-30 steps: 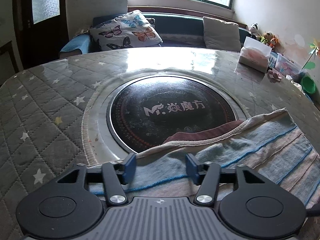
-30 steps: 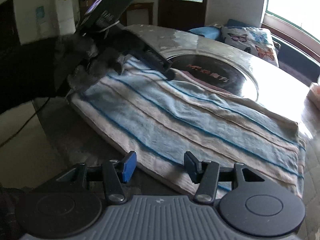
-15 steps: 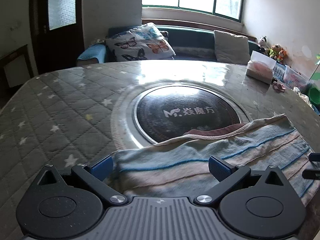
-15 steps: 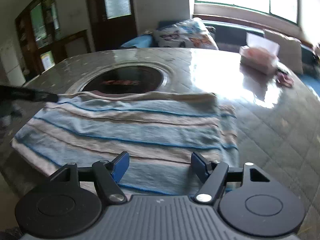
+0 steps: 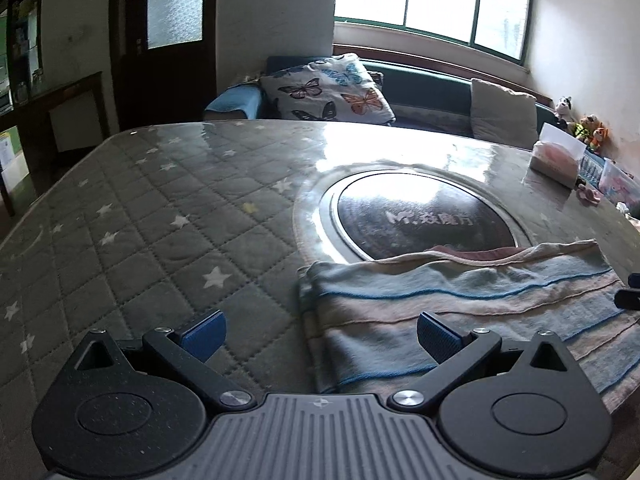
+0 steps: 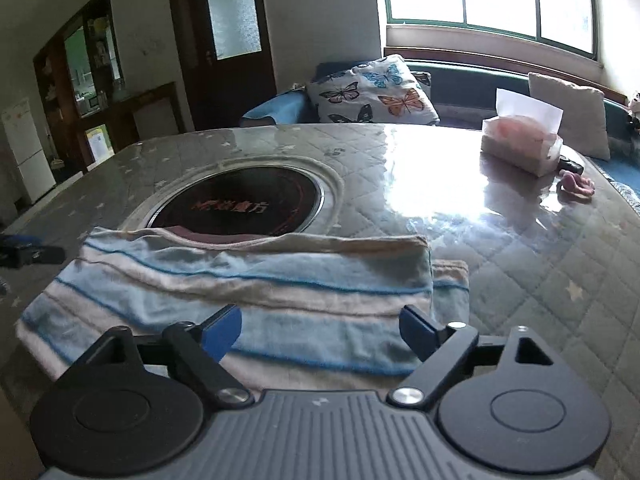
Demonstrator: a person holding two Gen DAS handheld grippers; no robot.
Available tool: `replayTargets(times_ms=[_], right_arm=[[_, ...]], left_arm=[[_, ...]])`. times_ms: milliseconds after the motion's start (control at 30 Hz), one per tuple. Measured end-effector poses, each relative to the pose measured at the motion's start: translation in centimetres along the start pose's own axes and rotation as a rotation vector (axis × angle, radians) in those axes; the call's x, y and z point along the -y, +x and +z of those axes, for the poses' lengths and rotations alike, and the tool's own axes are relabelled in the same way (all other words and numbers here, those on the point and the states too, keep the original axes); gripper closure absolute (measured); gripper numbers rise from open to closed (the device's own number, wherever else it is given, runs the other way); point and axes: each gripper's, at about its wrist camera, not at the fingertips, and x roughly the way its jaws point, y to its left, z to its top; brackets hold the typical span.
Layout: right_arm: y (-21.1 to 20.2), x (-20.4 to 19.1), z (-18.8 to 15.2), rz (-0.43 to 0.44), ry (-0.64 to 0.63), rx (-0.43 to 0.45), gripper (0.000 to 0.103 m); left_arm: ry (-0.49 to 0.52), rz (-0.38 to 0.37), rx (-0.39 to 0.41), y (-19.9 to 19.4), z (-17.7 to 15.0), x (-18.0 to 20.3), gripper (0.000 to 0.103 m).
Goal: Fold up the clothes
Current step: 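Slide both open grippers under the folded shirt's edge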
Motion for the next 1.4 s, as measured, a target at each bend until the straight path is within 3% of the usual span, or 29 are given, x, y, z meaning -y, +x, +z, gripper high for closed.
replayTargets(times_ms=[100, 267, 833, 1100, 1400], right_arm=[[1.1, 0.3, 0.4, 0.006, 0.007, -0.007, 0.013], [2.7, 0.7, 1.5, 0.018, 0.005, -0.006, 0.003], [6.3, 1.4, 2.6, 0.000, 0.010, -0.052, 0.000], [4.7, -1.4, 3.0, 0.002, -0.057, -0.030, 0.000], [4.4, -9.8, 2.8, 0.115, -0.222, -0.021, 0.000]], left_arm=[[-0.013, 0.003, 0.001, 0.0, -0.1, -0.4, 0.000], [-0.020, 0.005, 0.000, 0.4, 0.3, -0.5, 0.000], [-0.021, 0.117, -0.059, 5.7, 1.7, -2.3, 0.000], [-0.030, 0.116, -0.047, 5.1, 1.5, -2.9, 0.000], [-0.006, 0.048, -0.035, 2.7, 0.3, -2.2, 0.000]])
